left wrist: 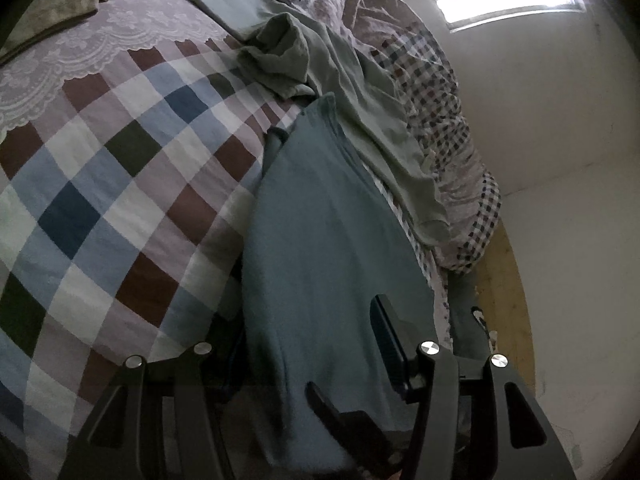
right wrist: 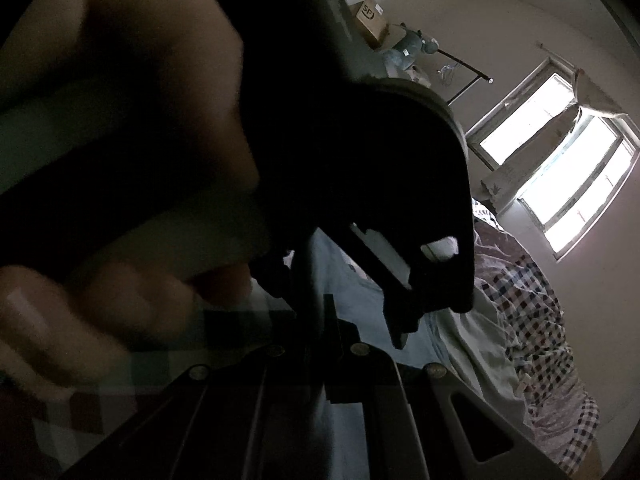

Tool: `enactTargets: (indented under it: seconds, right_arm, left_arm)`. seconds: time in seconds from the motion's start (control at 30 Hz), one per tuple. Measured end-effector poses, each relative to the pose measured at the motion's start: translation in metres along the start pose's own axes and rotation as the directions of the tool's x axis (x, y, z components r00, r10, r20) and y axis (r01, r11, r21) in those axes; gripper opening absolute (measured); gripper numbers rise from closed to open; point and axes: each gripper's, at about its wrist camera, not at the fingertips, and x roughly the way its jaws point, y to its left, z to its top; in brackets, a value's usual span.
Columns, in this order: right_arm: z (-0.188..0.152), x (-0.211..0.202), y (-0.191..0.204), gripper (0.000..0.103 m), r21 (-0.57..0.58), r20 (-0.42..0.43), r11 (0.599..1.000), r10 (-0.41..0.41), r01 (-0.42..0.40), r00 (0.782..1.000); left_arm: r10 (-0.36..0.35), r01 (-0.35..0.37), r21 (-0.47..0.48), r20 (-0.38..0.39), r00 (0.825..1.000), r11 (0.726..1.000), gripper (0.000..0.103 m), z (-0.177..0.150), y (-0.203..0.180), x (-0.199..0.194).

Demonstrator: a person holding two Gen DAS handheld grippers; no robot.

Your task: Fold clothes

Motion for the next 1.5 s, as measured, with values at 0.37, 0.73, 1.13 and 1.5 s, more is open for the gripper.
enactTargets:
  seconds: [0.37, 0.73, 1.13, 1.5]
  right_arm:
    - [0.000, 0.000, 0.005, 0.002, -0.003, -0.002, 1.000, -0.011, 0.011, 1.000]
    - [-0.020, -0.004, 0.009, 0.061, 0.000, -0.060, 0.986, -0.167, 0.167, 0.984]
    - [-0.059, -0.012, 0.010, 0.072, 0.029, -0.232, 0.931, -0.348, 0.364, 0.908]
    - [-0.131, -0.017, -0.035, 0.074, -0.111, -0.314, 0.862, -0.502, 0.494, 0.806]
  left_arm:
    - [0.038, -0.036, -0.064, 0.031, 0.999, 0.997, 0.014, -0.001, 0.013, 0.000]
    - [0.026, -0.025, -0.036, 0.039, 0.999, 0.999, 0.010, 0.004, 0.001, -0.004]
    - [-0.066, 0.067, -0.077, 0.025, 0.998, 0.995, 0.010, 0.010, -0.009, -0.012]
    - [-0.121, 0.125, -0.123, 0.038, 0.992, 0.984, 0.010, 0.013, -0.013, -0.017]
